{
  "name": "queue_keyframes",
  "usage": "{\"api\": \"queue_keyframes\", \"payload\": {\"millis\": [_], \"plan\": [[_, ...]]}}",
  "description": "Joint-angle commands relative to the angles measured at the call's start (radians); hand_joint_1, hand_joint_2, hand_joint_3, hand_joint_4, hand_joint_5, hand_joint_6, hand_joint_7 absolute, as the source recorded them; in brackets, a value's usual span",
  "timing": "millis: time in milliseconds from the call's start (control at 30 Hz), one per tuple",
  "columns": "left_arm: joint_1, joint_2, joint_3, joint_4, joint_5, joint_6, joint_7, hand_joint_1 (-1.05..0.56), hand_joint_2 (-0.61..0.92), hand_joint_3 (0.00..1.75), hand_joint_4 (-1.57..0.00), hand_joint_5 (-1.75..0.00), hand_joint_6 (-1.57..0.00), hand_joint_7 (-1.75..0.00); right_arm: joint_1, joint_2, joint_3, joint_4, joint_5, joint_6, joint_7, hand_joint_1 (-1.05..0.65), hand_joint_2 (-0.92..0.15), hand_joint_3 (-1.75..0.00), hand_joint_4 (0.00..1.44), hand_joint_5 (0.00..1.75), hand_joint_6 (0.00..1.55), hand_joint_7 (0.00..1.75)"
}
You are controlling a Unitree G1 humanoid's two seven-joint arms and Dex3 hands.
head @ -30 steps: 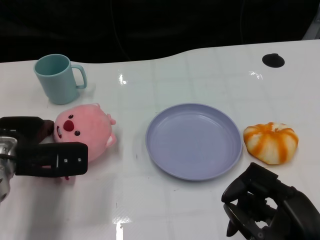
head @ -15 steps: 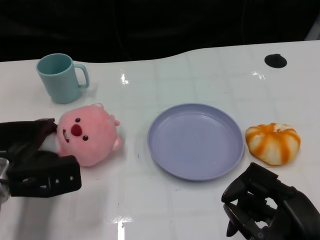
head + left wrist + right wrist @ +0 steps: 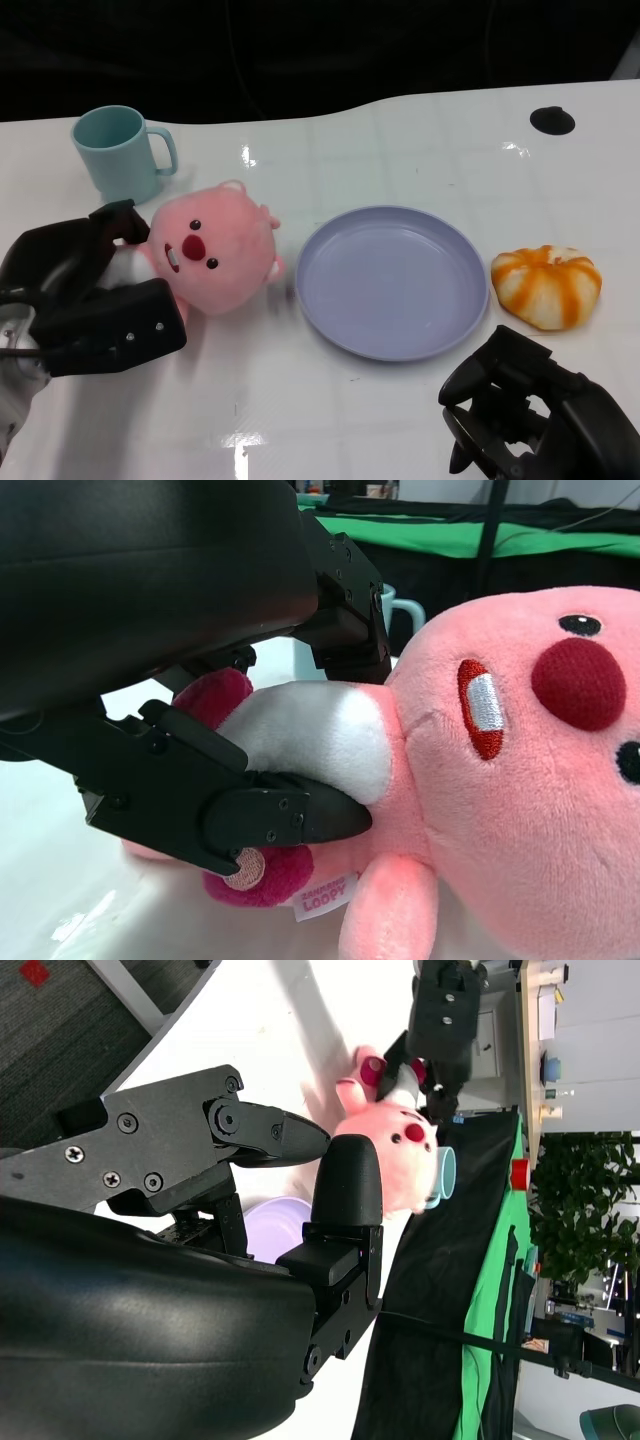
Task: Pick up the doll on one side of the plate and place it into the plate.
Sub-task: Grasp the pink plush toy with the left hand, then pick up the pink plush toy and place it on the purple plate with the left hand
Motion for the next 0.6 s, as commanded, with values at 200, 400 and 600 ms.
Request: {"api": "queue_keyframes", "payload": {"millis": [200,400,600], "plan": [[0.027,0.017,0.010,-0.212,0.042,0.051,-0.055,-0.13,0.49,1.07,-0.90,-1.75,-0.69,-1.75,-0.001,0.003,0.004,-0.004,-0.002,0.000,-0.015,-0.36,-0.89,-0.54,0.63,1.69,0.51,1.58],[0.018,-0.012,-0.003,-0.323,0.054,0.070,-0.097,-0.14,0.50,1.07,-0.87,-1.75,-0.69,-1.75,0.002,-0.002,0.003,-0.010,0.006,-0.002,-0.011,-0.36,-0.89,-0.55,0.62,1.68,0.51,1.57],[-0.028,-0.068,-0.029,-0.379,0.081,0.118,-0.154,-0.17,0.55,0.96,-0.86,-1.75,-0.62,-1.75,0.004,-0.002,0.009,-0.017,0.005,-0.002,-0.011,-0.37,-0.89,-0.55,0.63,1.69,0.51,1.56]]}}
